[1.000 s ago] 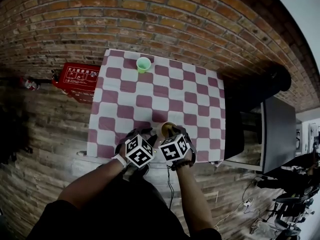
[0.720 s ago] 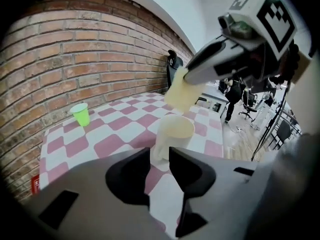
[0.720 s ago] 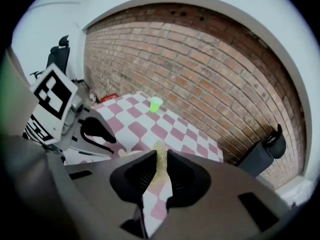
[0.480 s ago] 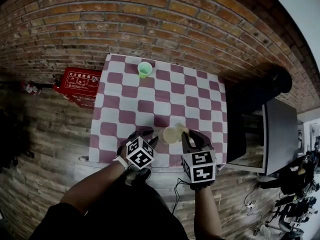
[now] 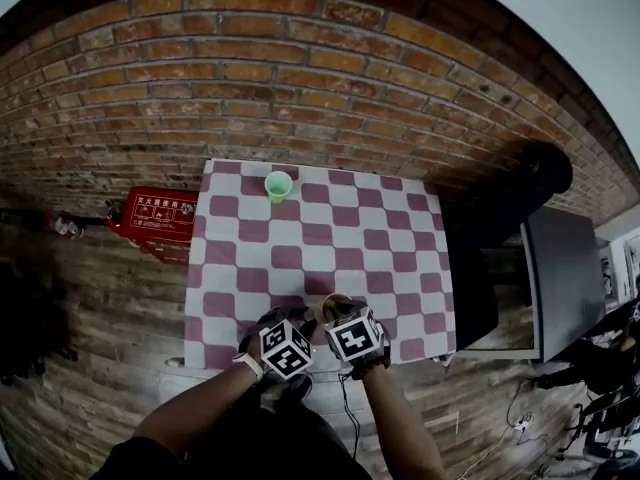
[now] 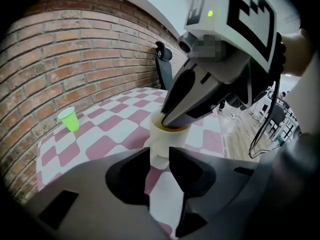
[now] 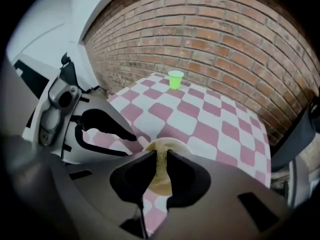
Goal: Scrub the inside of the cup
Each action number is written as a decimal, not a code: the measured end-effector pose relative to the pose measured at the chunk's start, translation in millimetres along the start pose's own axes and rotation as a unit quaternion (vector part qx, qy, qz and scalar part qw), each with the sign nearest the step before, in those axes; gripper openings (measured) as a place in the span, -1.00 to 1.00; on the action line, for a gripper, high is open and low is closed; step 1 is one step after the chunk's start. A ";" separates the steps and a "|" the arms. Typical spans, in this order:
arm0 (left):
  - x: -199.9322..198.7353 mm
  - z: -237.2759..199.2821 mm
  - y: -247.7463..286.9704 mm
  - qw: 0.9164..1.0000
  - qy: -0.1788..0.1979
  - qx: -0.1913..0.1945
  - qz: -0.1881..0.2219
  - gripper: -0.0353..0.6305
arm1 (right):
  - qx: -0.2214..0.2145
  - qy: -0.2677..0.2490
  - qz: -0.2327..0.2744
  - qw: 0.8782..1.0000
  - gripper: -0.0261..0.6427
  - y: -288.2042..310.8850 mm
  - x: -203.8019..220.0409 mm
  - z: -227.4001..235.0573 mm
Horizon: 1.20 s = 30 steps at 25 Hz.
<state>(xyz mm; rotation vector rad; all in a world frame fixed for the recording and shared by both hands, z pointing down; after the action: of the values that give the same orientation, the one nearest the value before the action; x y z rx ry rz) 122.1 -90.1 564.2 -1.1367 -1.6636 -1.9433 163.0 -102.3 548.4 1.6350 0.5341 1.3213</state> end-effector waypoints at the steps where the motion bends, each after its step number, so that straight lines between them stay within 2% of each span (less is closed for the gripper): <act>1: 1.0 3.8 -0.5 1.000 0.002 0.003 -0.002 -0.51 | -0.016 0.031 -0.001 0.999 -0.70 -2.6 4.8 -3.1; 3: 2.6 10.1 -3.6 1.000 0.008 0.008 -0.003 -0.51 | -0.026 0.066 0.027 0.997 -0.70 -21.3 -2.7 -1.1; 5: 2.3 12.2 -12.2 1.000 0.010 0.008 0.003 -0.51 | -0.021 0.083 0.084 0.993 -0.70 -52.7 -22.2 8.7; 6: 1.4 11.7 -19.8 1.000 0.009 0.005 0.009 -0.51 | -0.031 0.110 0.117 0.986 -0.70 -70.4 -28.8 11.6; 7: -0.1 9.3 -29.6 1.000 0.007 -0.001 0.017 -0.51 | -0.049 0.147 0.157 0.975 -0.70 -90.7 -35.6 13.0; 9: -6.1 -3.9 -54.4 0.999 0.009 -0.026 0.038 -0.51 | -0.087 0.217 0.247 0.940 -0.70 -137.3 -52.9 15.6; 11: -17.0 -25.0 -84.8 0.996 0.008 -0.065 0.066 -0.51 | -0.094 0.235 0.329 0.910 -0.70 -180.8 -66.4 18.2; 12: -24.6 -35.0 -101.5 0.993 0.003 -0.083 0.083 -0.51 | -0.081 0.222 0.360 0.903 -0.70 -198.4 -68.8 17.5; 15: -55.1 -56.8 -154.2 0.981 -0.019 -0.128 0.143 -0.51 | -0.015 0.156 0.424 0.892 -0.70 -233.2 -69.0 3.1; 17: -77.9 -62.4 -186.4 0.972 -0.034 -0.145 0.183 -0.51 | 0.015 0.122 0.452 0.884 -0.70 -243.3 -70.5 -12.2; 20: -110.3 -54.8 -220.1 0.959 -0.049 -0.150 0.235 -0.51 | 0.036 0.113 0.462 0.879 -0.70 -241.1 -67.5 -26.3; 22: -124.9 -40.5 -229.0 0.954 -0.057 -0.141 0.260 -0.51 | 0.037 0.115 0.470 0.874 -0.70 -238.9 -66.6 -31.0; 26: -143.4 -5.9 -219.3 0.948 -0.064 -0.106 0.292 -0.51 | 0.046 0.098 0.479 0.871 -0.70 -242.9 -69.3 -30.4; 28: -141.2 7.2 -213.0 0.950 -0.072 -0.092 0.288 -0.51 | 0.053 0.088 0.489 0.866 -0.70 -245.4 -69.7 -31.1; 30: -133.5 17.0 -209.9 0.955 -0.083 -0.084 0.272 -0.51 | 0.053 0.087 0.486 0.868 -0.70 -245.7 -65.3 -33.8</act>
<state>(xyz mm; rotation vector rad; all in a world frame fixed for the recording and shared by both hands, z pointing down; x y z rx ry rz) 63.7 -51.9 324.9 -1.6534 -1.1003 -1.6816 163.1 -25.9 303.6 1.9693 -0.1955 2.2056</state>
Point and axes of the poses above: the fingertips, and each gripper's own axes: y forward along the fingers, z to its right, x out of its underside, the point moved 1 cm from there along -y, backward along the fingers, and after that the axes turned 6 degrees about z, right-handed, at the moved point
